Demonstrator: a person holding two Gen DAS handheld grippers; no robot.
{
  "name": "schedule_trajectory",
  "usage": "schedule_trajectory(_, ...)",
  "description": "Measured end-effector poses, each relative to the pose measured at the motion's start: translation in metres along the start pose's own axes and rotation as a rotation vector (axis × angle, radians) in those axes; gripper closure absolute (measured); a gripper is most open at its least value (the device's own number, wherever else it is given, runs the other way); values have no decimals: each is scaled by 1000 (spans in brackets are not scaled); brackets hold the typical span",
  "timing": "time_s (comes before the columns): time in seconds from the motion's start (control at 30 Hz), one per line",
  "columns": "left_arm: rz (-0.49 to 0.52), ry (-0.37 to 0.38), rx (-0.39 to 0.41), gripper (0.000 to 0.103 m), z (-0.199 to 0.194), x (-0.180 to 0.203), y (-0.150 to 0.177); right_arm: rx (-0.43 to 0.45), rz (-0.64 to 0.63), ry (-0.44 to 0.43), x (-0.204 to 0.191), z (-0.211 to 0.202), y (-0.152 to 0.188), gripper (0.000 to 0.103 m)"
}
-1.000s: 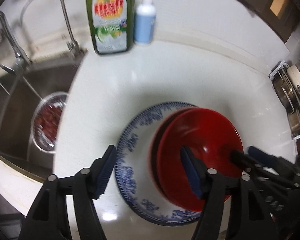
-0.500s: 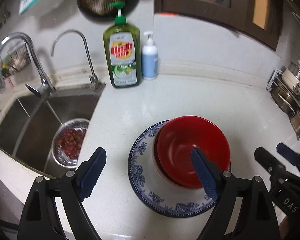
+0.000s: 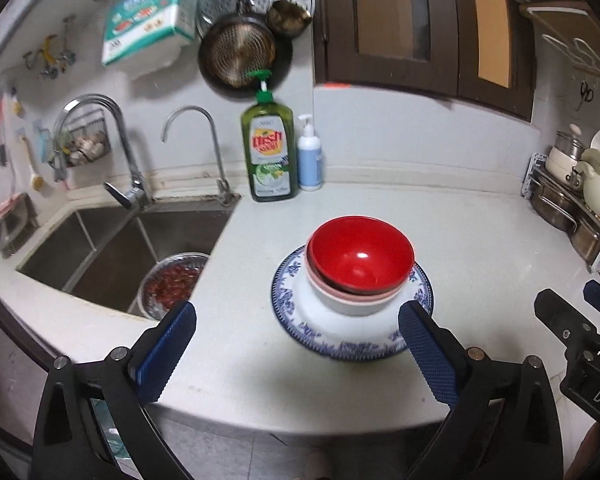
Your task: Organize plates and bowls
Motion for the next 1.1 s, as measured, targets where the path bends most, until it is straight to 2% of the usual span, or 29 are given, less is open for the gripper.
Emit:
schedule_trajectory(0.33, 10, -22, 38, 0, -75, 6, 37, 20, 4, -26, 11, -66, 41, 14)
schedule_trajectory(0.5, 16, -22, 46, 0, -100, 5, 51, 44, -3, -32, 12, -96, 56, 14)
schedule_trajectory(0.77, 28, -19, 67, 0, -125, -3, 63, 83, -16, -2, 5, -127, 69, 14)
schedule_trajectory(1.1, 52, 11, 72, 0, -142, -15, 66, 84, 26, 3, -7, -148, 77, 14)
Point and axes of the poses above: each gripper's, at about its wrist camera, not at the fingertips, and z roughly the way its jaws point, x to its right, y to its underside, the point moved 1 cm from there along z, roughly the way its jaws point, and after that the axes turned 4 degrees about y, right-handed, at the moved point
